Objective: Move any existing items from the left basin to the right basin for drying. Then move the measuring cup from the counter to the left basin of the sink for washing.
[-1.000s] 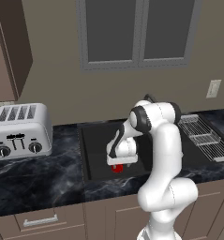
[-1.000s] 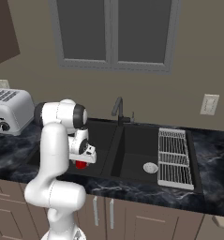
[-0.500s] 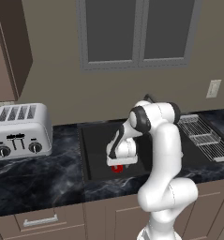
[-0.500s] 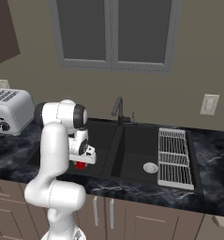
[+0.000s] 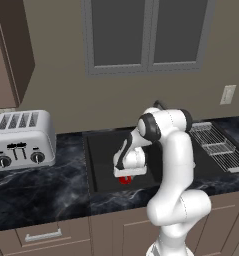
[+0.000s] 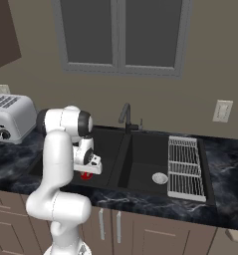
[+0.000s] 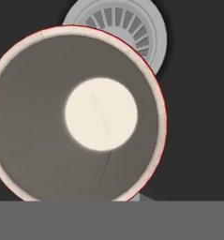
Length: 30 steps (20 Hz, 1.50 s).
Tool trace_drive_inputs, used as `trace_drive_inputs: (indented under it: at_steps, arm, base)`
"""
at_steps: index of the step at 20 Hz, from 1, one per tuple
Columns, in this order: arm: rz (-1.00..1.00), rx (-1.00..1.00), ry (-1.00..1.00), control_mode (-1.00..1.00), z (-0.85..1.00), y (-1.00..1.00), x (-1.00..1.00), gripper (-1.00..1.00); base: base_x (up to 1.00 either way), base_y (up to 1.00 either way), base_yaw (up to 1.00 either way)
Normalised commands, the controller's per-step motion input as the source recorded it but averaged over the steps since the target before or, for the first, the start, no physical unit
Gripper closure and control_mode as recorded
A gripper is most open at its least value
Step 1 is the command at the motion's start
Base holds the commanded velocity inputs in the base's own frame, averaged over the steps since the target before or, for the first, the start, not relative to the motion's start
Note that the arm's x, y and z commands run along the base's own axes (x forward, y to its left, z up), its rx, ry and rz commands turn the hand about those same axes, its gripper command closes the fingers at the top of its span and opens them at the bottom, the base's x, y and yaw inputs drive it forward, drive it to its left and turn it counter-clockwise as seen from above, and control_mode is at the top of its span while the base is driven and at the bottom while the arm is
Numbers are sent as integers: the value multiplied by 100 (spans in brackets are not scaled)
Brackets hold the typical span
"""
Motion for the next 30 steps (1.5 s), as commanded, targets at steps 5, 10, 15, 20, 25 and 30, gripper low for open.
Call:
trace_drive_inputs:
  at_steps: [5, 10, 15, 20, 25, 30]
  arm:
    - [0, 0, 0, -100, -3, 0, 0, 100]
    - [0, 0, 2, -100, -1, 2, 0, 100]
    - [0, 0, 0, -100, 0, 0, -3, 100]
    - [0, 0, -2, -100, 13, 0, -14, 100]
    - [0, 0, -1, -100, 14, 0, -13, 100]
    - [0, 0, -4, -100, 22, 0, -16, 100]
  base:
    - [0, 0, 0]
    - [0, 0, 0]
    - [0, 0, 0]
    - [0, 0, 0]
    - [0, 0, 0]
    - [0, 0, 0]
